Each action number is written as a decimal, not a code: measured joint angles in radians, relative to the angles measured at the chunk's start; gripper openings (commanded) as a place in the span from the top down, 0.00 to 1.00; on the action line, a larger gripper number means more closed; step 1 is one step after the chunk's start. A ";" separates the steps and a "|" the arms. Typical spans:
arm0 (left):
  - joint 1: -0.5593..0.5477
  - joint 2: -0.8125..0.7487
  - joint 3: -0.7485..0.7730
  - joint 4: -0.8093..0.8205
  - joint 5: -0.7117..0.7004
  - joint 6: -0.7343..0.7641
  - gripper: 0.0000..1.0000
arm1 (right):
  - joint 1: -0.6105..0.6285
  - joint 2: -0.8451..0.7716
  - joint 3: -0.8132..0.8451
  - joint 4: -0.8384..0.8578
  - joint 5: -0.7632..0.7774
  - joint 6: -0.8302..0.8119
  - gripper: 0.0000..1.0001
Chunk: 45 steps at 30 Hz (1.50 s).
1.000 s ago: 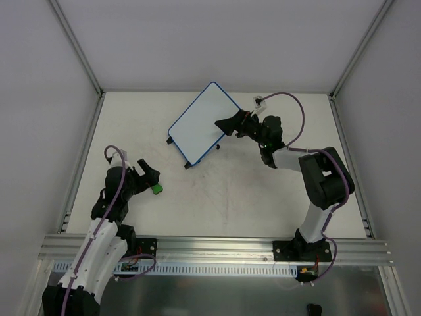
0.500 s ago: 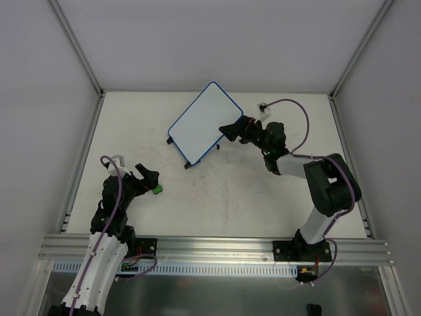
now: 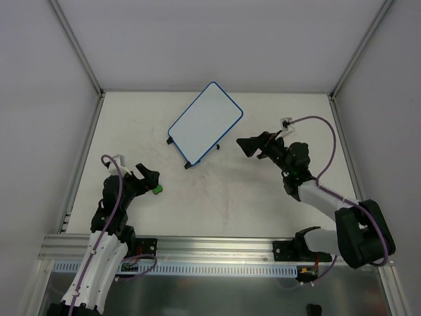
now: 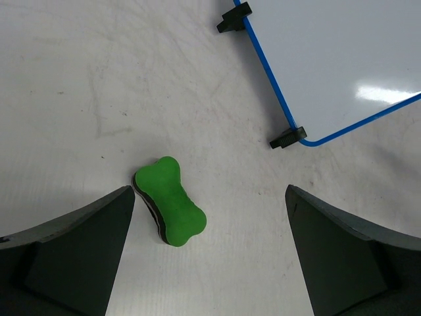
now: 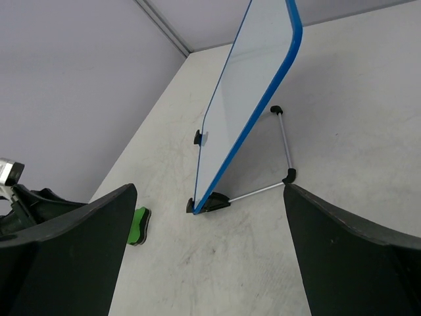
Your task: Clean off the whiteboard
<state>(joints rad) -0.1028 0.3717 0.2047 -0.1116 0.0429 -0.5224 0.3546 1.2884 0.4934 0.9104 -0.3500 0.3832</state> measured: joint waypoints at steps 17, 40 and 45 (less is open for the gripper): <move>0.000 0.026 -0.002 0.004 0.000 -0.001 0.01 | 0.002 -0.576 -0.282 -0.380 0.089 -0.217 0.01; 0.000 0.054 -0.007 0.021 -0.001 -0.010 0.01 | 0.002 -0.548 -0.316 -0.408 0.146 -0.257 0.01; 0.000 0.054 -0.007 0.021 -0.001 -0.010 0.01 | 0.002 -0.575 -0.320 -0.415 0.163 -0.257 0.01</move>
<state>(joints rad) -0.1028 0.4255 0.1974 -0.0906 0.0418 -0.5327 0.3569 0.7136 0.1730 0.4957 -0.1871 0.1257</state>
